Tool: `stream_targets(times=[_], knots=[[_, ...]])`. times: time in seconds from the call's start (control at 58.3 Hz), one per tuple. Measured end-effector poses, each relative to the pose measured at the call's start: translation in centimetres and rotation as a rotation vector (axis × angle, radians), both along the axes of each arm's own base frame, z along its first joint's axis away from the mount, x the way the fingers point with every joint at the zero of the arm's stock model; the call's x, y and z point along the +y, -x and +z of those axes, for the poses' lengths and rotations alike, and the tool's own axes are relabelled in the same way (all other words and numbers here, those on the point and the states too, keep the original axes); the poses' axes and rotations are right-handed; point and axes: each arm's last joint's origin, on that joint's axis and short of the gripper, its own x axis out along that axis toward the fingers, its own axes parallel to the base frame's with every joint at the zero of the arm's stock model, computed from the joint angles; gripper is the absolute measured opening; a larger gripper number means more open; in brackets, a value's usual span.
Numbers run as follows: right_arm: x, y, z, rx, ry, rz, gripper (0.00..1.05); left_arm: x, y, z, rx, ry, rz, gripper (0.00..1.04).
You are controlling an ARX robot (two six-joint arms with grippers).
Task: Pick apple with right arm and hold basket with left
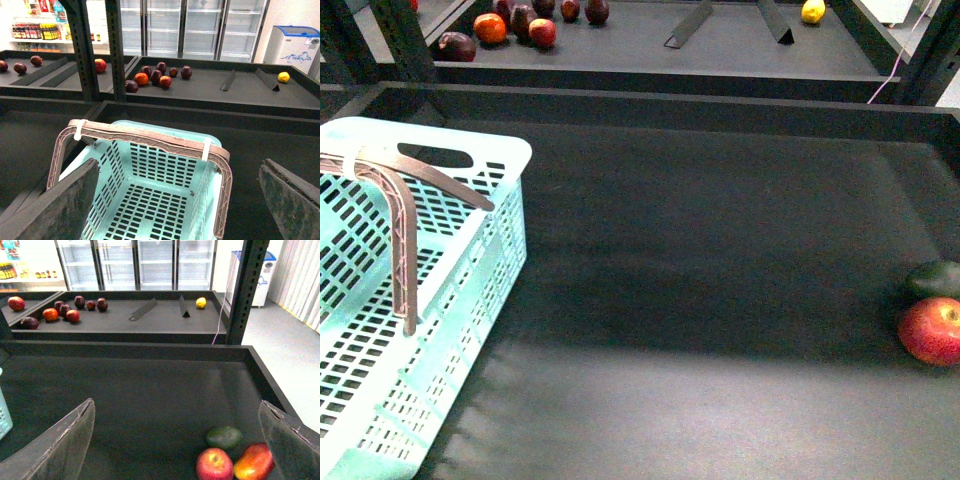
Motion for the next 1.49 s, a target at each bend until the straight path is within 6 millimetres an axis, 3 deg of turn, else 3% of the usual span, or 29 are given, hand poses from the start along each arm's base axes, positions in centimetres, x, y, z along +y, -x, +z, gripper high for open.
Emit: stream_targets(times=[0.737,0.823,0.909,1.097,1.32,1.492], knots=[[0.0,0.0,0.0,0.0,0.0,0.0,0.96,0.0,0.0,0.0,0.002,0.004,0.005,0.98],[0.0,0.0,0.0,0.0,0.0,-0.001,0.96,-0.2,-0.4,-0.2,0.242,0.111,0.187,0.98],[0.0,0.0,0.0,0.0,0.0,0.0,0.96,-0.4,-1.7,0.1,0.327,0.252,0.279,0.98],[0.0,0.0,0.0,-0.001,-0.001,0.0,0.96,-0.2,-6.2,1.6,0.381,0.578,0.239,0.98],[0.0,0.0,0.0,-0.001,-0.002,0.0,0.96,2.0,-12.2,0.0,0.521,0.929,0.301,0.98],[0.0,0.0,0.0,-0.001,-0.002,0.0,0.96,2.7,-16.1,0.2,0.543,1.041,0.305,0.98]])
